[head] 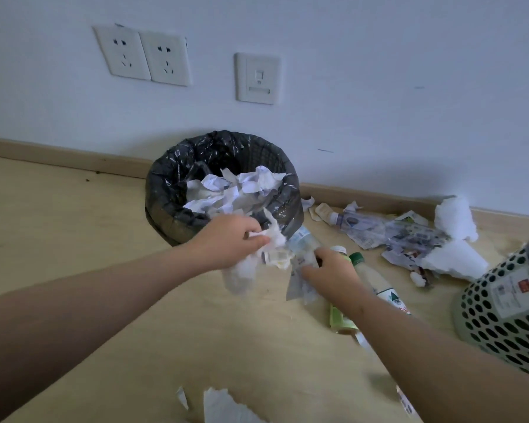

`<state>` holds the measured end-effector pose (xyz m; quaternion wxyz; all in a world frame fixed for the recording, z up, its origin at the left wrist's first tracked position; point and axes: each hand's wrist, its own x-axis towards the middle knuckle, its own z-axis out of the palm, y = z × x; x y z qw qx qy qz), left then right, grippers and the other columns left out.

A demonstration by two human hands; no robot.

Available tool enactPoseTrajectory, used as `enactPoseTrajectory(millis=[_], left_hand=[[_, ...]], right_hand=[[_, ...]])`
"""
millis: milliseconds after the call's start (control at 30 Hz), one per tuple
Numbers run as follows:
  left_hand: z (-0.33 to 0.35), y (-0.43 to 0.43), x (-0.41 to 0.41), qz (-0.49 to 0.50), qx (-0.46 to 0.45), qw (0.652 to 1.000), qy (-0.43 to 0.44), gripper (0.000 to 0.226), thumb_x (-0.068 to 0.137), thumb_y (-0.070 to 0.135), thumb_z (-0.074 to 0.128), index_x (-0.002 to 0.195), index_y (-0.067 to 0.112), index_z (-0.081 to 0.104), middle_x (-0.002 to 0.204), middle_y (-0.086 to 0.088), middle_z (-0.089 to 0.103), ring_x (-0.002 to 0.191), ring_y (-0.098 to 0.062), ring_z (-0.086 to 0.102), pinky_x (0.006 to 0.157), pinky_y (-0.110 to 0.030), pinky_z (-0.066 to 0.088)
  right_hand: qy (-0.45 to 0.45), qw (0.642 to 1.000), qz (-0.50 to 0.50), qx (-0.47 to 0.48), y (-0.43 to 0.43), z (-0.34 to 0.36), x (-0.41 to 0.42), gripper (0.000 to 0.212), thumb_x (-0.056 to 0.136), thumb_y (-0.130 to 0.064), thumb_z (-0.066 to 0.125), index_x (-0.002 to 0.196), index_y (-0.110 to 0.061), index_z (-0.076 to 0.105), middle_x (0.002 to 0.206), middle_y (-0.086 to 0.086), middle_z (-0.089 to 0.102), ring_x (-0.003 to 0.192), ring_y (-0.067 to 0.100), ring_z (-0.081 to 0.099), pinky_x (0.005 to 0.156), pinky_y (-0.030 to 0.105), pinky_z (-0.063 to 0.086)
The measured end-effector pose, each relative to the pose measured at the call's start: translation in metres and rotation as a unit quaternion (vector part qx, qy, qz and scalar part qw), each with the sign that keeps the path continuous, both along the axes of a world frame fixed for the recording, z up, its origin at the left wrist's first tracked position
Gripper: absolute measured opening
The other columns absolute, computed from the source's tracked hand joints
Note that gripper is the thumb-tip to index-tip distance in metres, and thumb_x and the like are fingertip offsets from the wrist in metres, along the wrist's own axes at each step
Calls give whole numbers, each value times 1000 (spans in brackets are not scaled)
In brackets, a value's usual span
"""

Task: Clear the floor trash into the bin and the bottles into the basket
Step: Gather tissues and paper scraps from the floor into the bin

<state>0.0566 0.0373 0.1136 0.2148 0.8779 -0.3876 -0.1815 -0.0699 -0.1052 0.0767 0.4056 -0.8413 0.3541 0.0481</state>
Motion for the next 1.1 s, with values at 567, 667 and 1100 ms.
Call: enactPoseTrajectory(millis=[567,667,1100], left_hand=[[25,-25,53,481,-268,823,139,26,92,16,43,105,2,61,86,-11,57,79,-27,52,66,-31,38],[34,-27,65,417,-281,863,-41,27,96,15,43,113,2,59,100,-12,59,95,-30,54,73,-27,32],[-26,-60,74,100,225,969,6,45,99,21,26,138,5,41,142,-19,41,129,-35,39,107,-39,30]], right_hand=[[-156,843,-383,345,-27,56,39,5,89,-10,54,91,-6,54,72,12,51,58,20,49,51,27,41],[-157,865,-356,318,-32,61,44,15,91,-11,52,76,-10,50,72,11,51,59,18,49,52,26,41],[-132,891,-279,334,-15,64,56,19,93,-11,52,76,-16,48,75,8,54,61,16,50,52,24,42]])
